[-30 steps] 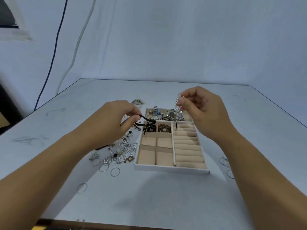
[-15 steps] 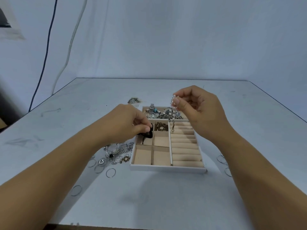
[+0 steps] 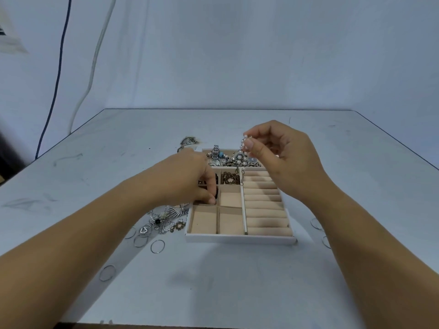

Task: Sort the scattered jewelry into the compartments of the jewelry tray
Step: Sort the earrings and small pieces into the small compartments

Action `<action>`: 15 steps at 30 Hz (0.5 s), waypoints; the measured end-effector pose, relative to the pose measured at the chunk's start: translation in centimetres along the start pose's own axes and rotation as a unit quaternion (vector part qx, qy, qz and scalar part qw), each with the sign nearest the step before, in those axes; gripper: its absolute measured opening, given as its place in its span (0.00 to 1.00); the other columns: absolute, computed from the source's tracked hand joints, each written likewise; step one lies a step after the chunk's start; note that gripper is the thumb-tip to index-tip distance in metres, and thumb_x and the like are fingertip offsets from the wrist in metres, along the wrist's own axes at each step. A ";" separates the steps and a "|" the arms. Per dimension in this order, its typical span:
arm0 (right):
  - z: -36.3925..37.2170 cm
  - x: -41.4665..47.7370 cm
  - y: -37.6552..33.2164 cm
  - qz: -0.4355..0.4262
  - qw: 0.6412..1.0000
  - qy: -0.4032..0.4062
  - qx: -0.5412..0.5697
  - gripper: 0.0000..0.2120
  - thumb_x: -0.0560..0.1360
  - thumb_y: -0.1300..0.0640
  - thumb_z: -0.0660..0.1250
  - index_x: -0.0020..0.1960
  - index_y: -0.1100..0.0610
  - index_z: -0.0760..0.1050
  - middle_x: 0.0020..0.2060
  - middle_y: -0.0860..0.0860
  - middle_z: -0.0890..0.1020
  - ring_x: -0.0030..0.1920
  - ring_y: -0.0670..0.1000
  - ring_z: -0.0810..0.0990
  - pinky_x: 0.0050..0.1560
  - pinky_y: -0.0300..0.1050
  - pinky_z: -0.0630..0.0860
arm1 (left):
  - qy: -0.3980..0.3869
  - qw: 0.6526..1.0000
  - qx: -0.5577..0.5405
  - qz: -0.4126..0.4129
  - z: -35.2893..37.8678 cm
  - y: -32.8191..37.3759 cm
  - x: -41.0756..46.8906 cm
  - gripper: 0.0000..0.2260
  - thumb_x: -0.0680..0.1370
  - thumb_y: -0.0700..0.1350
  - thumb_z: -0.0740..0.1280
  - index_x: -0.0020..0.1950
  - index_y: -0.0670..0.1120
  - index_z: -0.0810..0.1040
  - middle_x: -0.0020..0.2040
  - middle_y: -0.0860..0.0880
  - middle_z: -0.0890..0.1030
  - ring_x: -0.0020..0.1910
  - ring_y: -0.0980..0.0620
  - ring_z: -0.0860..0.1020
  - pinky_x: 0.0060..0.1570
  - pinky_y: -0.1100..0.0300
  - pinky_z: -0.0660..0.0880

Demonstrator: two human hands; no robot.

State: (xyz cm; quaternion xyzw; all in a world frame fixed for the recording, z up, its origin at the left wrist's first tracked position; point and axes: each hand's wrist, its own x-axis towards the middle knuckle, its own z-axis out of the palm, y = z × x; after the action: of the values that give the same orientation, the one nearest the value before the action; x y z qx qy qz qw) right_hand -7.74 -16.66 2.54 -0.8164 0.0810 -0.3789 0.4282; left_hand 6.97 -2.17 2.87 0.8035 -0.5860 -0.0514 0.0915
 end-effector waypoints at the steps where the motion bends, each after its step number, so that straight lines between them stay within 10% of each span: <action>1: 0.0 0.0 0.0 0.000 1.000 0.000 -0.002 0.04 0.75 0.57 0.69 0.48 0.48 0.78 0.39 0.47 0.83 0.41 0.48 0.82 0.46 0.43 0.78 | 0.027 0.999 -0.009 -0.020 0.1 0.0 -0.2 0.12 0.65 0.57 0.77 0.40 0.53 0.78 0.39 0.56 0.75 0.43 0.57 0.71 0.42 0.57 0.72; 15: 0.6 -0.1 -0.4 0.001 1.000 -0.004 -0.006 0.05 0.75 0.57 0.69 0.47 0.47 0.78 0.36 0.44 0.82 0.41 0.48 0.82 0.49 0.52 0.80 | 0.024 0.984 -0.172 -0.036 0.3 0.0 -1.9 0.12 0.72 0.33 0.68 0.43 0.50 0.81 0.38 0.56 0.83 0.36 0.64 0.81 0.40 0.75 0.74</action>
State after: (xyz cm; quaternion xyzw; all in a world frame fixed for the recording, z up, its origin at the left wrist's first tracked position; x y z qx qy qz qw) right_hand -7.48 -15.90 2.58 -0.8207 0.0821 -0.3747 0.4236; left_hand 6.30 -0.35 2.56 0.7975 -0.5367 -0.1355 0.2401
